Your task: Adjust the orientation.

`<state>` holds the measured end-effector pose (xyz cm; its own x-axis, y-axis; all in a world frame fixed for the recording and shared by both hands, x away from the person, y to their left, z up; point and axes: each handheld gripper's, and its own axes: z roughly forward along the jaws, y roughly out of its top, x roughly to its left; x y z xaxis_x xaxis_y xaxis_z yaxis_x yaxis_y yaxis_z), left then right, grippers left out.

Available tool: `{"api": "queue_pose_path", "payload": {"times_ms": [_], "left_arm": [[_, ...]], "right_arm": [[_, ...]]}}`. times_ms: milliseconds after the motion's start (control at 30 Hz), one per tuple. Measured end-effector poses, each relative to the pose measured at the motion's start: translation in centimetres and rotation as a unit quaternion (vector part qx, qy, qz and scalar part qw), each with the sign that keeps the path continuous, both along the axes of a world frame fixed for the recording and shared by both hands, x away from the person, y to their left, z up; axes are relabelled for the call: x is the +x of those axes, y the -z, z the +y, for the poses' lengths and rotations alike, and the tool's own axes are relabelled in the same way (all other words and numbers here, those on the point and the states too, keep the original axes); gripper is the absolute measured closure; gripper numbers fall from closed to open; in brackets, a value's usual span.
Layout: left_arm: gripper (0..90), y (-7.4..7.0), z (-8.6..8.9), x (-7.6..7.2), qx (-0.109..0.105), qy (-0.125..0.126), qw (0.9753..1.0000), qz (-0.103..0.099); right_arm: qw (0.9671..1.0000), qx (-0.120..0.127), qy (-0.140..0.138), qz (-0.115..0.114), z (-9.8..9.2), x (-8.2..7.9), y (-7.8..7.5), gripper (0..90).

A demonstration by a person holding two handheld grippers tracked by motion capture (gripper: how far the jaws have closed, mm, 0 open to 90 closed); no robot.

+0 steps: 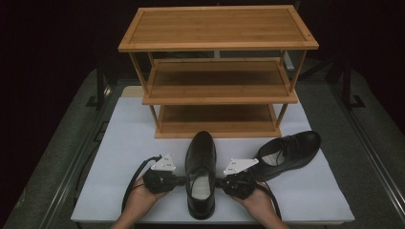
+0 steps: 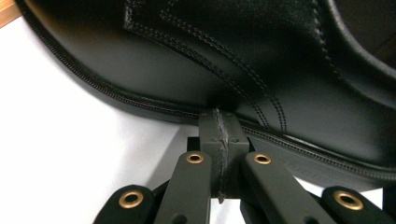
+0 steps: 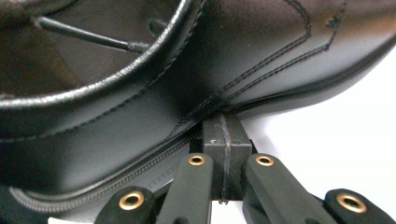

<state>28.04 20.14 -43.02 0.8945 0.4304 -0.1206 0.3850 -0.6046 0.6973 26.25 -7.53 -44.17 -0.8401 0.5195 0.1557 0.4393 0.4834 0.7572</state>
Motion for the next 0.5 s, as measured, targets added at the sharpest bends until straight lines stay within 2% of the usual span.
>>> {"api": "queue_pose_path", "payload": {"times_ms": [233,300,433,500], "left_arm": [[89.1,0.2,0.3,0.0,-0.008,-0.002,1.0000,-0.001],[81.5,0.1,0.7,-0.1,0.000,-0.006,1.0000,-0.005],[67.3,0.0,1.9,0.1,-0.001,-0.031,0.9995,-0.006],[58.7,-0.2,2.6,0.1,0.006,-0.039,0.9992,-0.009]], "right_arm": [[1.0000,-0.001,0.000,0.006,0.0,0.0,0.0,89.6],[1.0000,-0.001,0.007,0.002,-0.1,-0.1,-0.2,87.7],[0.9996,0.003,0.025,-0.010,-0.9,-0.5,-0.9,85.5],[0.9993,0.003,0.031,-0.019,-1.4,-0.7,-1.3,83.2]]}}
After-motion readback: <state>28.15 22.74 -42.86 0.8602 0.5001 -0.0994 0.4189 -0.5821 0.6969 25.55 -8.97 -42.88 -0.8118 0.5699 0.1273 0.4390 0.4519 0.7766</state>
